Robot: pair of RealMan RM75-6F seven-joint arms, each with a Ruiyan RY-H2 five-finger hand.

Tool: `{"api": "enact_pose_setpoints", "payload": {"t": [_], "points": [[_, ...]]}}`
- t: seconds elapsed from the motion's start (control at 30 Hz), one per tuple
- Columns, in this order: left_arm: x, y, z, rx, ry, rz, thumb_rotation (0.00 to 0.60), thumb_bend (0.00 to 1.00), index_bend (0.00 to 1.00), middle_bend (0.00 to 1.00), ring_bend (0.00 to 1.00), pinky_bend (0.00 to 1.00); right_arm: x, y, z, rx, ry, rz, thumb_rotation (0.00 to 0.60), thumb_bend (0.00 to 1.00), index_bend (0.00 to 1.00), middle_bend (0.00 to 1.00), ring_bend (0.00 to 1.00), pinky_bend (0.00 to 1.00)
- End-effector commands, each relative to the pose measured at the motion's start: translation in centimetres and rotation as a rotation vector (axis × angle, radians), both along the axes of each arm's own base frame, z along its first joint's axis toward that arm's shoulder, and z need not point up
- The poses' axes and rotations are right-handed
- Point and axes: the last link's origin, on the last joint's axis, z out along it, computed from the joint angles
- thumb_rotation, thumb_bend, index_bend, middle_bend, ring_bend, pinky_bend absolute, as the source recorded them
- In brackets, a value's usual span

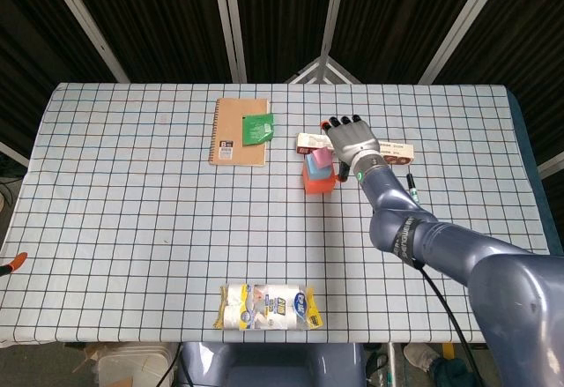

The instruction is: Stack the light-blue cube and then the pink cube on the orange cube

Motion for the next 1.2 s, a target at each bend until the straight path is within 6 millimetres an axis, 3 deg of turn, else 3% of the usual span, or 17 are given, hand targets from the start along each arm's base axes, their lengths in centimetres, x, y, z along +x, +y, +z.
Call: {"api": "enact_pose_setpoints", "payload": {"t": [0.03, 0.2, 0.4, 0.63, 0.77, 0.97, 1.2], "points": [[0.1, -0.1, 0.0, 0.0, -0.003, -0.006, 0.6, 0.11, 0.03, 0.0, 0.0, 0.0, -2.9, 2.2, 2.7, -0.016, 0.029, -0.02, 0.6, 0.26, 0.0, 0.0, 0.0, 0.0], [0.3, -0.4, 0.0, -0.012, -0.013, -0.024, 0.6, 0.11, 0.03, 0.0, 0.0, 0.0, -8.4, 7.1, 5.0, -0.057, 0.063, -0.016, 0.6, 0.26, 0.0, 0.0, 0.0, 0.0], [0.8, -1.0, -0.3, -0.036, -0.018, -0.058, 0.6, 0.11, 0.03, 0.0, 0.0, 0.0, -16.5, 16.2, 7.2, -0.162, -0.023, -0.034, 0.6, 0.26, 0.0, 0.0, 0.0, 0.0], [1.1, -1.5, -0.5, -0.046, -0.022, -0.075, 0.6, 0.11, 0.03, 0.0, 0.0, 0.0, -23.8, 24.3, 7.7, -0.275, -0.159, -0.068, 0.6, 0.26, 0.02, 0.0, 0.0, 0.0], [1.1, -1.7, -0.5, -0.051, -0.014, -0.077, 0.6, 0.11, 0.03, 0.0, 0.0, 0.0, -26.1, 27.3, 7.8, -0.348, -0.188, -0.062, 0.6, 0.26, 0.03, 0.0, 0.0, 0.0], [1.1, -1.9, -0.4, -0.048, -0.011, -0.079, 0.6, 0.11, 0.03, 0.0, 0.0, 0.0, -27.4, 29.9, 8.2, -0.439, -0.136, -0.02, 0.6, 0.26, 0.03, 0.0, 0.0, 0.0], [1.2, -1.9, -0.4, -0.05, -0.014, -0.095, 0.6, 0.11, 0.03, 0.0, 0.0, 0.0, -28.0, 30.5, 9.0, -0.59, -0.036, -0.009, 0.6, 0.26, 0.0, 0.0, 0.0, 0.0]]}}
